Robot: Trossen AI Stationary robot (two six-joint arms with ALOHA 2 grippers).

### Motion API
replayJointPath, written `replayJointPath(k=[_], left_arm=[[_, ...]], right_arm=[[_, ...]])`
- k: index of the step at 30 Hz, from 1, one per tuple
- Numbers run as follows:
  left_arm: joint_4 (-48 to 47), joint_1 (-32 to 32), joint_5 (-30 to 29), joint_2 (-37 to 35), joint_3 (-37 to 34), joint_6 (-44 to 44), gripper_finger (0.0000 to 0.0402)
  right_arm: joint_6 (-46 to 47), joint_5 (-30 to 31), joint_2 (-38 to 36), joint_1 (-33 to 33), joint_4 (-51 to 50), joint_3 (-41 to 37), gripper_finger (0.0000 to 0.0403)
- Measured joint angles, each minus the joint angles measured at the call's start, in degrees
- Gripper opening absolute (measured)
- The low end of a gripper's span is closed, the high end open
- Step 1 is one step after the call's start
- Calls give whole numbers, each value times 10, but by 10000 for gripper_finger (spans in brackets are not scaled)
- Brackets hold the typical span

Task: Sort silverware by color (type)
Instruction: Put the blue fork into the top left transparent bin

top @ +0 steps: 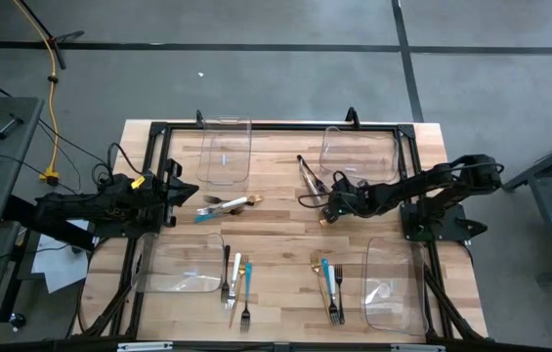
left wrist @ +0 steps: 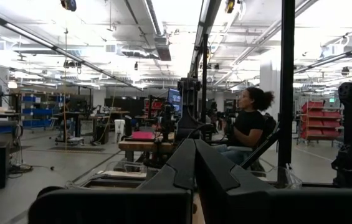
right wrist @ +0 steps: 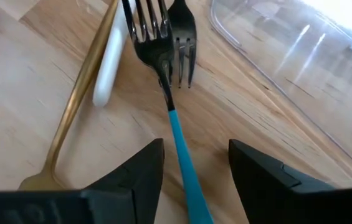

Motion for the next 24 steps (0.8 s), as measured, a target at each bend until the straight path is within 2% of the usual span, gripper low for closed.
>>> replayJointPath(k=[3, 7, 9, 13, 19, 24], left_arm=[[0, 0, 0, 0, 0, 0, 1], [0, 0, 0, 0, 0, 0, 1], [0, 0, 0, 0, 0, 0, 1], [0, 0, 0, 0, 0, 0, 1], [0, 0, 0, 0, 0, 0, 1], [-2, 0, 0, 0, 0, 0, 1]], right_arm=[[-2, -3, 0, 0, 1, 0, 131], [-16, -5, 0, 0, -8, 0, 41], [-27, -7, -3, 1, -13, 0, 15], [-37, -19, -10, 1, -52, 10, 26], [-88, -31, -46, 2, -118, 37, 12], [-132, -74, -98, 10, -144, 42, 7]])
